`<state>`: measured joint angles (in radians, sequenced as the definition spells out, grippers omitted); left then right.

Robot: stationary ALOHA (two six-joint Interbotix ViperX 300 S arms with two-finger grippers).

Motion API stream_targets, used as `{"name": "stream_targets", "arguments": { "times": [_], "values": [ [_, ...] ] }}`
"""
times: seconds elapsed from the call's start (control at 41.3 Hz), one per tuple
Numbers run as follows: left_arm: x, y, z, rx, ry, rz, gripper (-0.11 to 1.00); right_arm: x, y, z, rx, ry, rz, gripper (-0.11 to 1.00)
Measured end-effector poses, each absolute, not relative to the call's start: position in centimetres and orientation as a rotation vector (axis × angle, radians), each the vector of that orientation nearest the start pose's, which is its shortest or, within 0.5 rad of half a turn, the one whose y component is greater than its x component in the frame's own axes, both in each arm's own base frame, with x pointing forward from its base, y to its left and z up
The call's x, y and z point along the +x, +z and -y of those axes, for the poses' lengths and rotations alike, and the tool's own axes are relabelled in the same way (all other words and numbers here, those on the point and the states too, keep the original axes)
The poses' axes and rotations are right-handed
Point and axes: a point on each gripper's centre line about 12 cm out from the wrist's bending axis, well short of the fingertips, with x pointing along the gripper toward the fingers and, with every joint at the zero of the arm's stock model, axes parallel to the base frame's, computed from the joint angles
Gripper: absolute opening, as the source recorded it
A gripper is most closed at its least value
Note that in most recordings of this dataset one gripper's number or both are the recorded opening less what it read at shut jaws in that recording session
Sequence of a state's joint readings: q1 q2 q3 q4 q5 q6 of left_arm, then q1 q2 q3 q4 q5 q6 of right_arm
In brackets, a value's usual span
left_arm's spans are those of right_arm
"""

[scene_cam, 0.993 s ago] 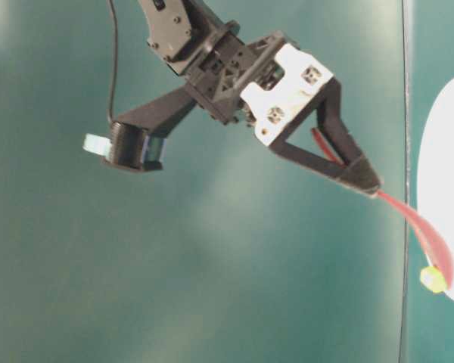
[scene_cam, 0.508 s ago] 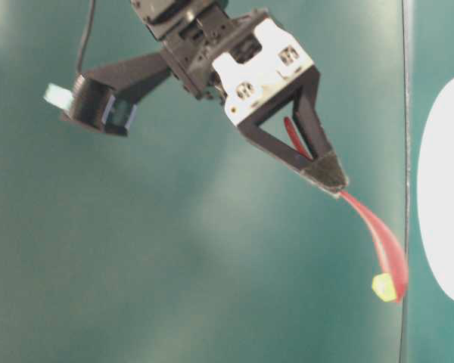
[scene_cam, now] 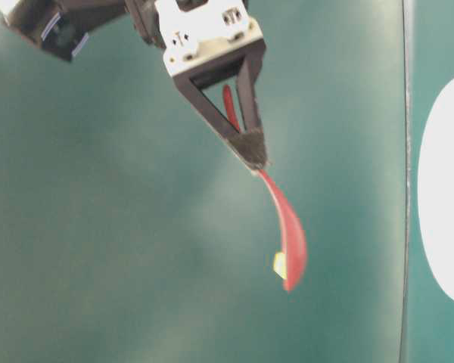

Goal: Scoop the yellow hexagonal prism block from the bowl with a spoon using the right arm.

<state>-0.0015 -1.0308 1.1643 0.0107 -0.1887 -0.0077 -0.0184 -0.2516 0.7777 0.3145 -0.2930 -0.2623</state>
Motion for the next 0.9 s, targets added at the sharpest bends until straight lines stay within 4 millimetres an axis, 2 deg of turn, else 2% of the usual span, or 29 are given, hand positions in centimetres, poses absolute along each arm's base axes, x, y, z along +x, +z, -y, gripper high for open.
{"name": "stream_targets", "arguments": {
  "times": [0.218,0.412,0.896],
  "values": [
    [18.9,29.9,0.1,0.003,-0.003,0.057,0.03,33.2,25.8,1.6,0.03,-0.112,-0.214,0.24],
    [18.9,29.9,0.1,0.003,-0.005,0.057,0.03,31.8,26.3,1.6,0.031,-0.111,-0.194,0.24],
    [18.9,29.9,0.1,0.001,-0.004,0.057,0.03,31.5,26.3,1.5,0.032,-0.106,-0.2,0.24]
  ]
}}
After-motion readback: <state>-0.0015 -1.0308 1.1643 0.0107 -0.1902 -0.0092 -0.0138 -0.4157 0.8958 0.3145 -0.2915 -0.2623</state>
